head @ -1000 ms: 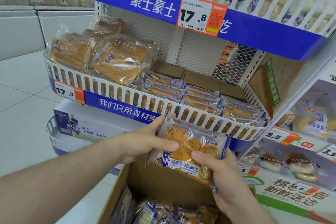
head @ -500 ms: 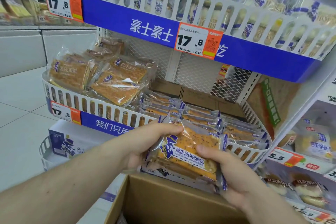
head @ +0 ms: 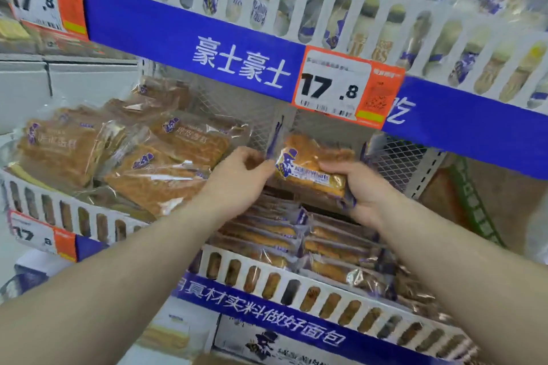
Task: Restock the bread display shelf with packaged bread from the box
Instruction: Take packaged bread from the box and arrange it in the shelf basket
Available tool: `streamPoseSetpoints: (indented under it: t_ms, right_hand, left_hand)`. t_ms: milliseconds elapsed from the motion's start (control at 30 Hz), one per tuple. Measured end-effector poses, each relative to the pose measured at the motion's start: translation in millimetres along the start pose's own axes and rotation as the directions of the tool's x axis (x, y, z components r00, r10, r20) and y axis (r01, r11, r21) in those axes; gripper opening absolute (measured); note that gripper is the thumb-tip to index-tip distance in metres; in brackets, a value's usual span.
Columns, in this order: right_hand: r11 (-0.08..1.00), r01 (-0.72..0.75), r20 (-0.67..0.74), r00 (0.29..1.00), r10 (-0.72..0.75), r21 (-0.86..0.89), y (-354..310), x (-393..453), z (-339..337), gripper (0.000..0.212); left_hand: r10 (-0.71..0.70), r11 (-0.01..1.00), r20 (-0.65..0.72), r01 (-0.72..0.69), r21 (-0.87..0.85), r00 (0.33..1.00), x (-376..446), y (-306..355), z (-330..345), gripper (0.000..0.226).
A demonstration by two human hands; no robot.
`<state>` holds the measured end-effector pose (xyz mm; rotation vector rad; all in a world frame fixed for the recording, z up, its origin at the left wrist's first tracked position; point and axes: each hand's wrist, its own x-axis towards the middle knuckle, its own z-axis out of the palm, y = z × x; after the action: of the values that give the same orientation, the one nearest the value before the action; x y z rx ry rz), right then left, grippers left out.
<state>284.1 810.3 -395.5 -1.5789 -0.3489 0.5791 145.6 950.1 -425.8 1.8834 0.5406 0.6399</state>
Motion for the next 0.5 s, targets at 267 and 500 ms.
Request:
streamPoseSetpoints:
  t_ms: [267,500]
  right_hand:
    - [0.966,0.124,-0.057,0.988,-0.14,-0.227,2,125,38,0.017]
    - [0.834,0.115,-0.161,0.958,-0.236,-0.539,24,139,45,0.034]
  left_hand:
    - [0.156,0.862,0.172,-0.219,0.457,0.973,7,-22,14,0.042]
    - [0.228,0.83,0.233,-0.314,0.461,0.945,2,-28,15,0.04]
